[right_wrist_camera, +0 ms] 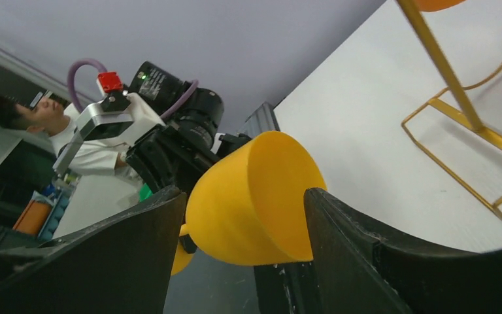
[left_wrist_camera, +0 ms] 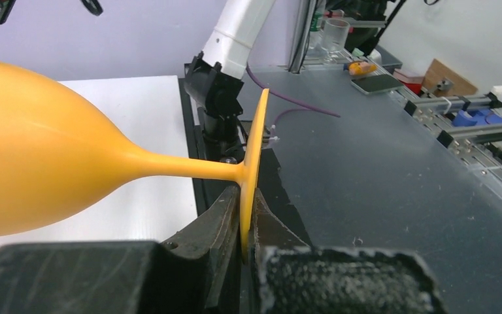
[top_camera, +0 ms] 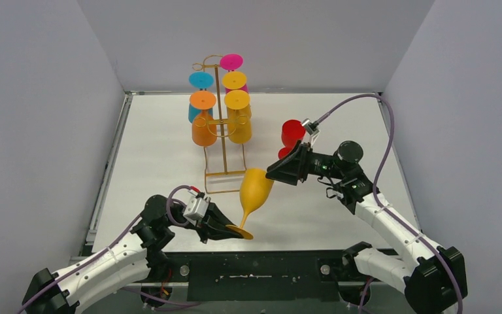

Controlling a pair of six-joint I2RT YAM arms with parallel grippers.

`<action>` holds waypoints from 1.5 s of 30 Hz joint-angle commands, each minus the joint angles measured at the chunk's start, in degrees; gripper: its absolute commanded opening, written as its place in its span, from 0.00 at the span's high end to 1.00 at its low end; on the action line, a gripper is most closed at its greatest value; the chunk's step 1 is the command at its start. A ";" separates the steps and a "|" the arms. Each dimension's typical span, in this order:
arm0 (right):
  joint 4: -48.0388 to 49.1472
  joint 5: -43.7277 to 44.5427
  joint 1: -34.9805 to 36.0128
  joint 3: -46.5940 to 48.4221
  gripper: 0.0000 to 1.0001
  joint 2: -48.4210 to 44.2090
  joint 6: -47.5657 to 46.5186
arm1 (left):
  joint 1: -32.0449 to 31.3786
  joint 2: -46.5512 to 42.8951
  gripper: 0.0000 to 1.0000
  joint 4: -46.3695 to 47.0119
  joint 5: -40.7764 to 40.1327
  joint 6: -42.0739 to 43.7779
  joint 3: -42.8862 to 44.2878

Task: Take the wine glass off the wine glass rack
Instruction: Place the wine glass at the center of the board.

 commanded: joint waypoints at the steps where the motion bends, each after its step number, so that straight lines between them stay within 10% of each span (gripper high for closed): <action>1: 5.77 -4.28 3.57 1.35 0.35 -0.21 -0.28 | -0.50 2.23 1.00 15.99 5.50 -3.70 -0.78; 11: 1.72 -5.47 10.09 4.48 0.57 2.03 -4.80 | -0.67 0.15 1.00 12.24 7.94 -3.37 -0.49; 19: 5.67 -8.35 10.05 3.75 0.51 0.21 -2.63 | -0.61 -5.91 1.00 -6.95 7.44 6.99 2.39; 45: 10.43 -9.57 10.12 2.11 1.00 -0.19 0.42 | -0.61 -6.14 1.00 -12.29 7.82 10.97 3.07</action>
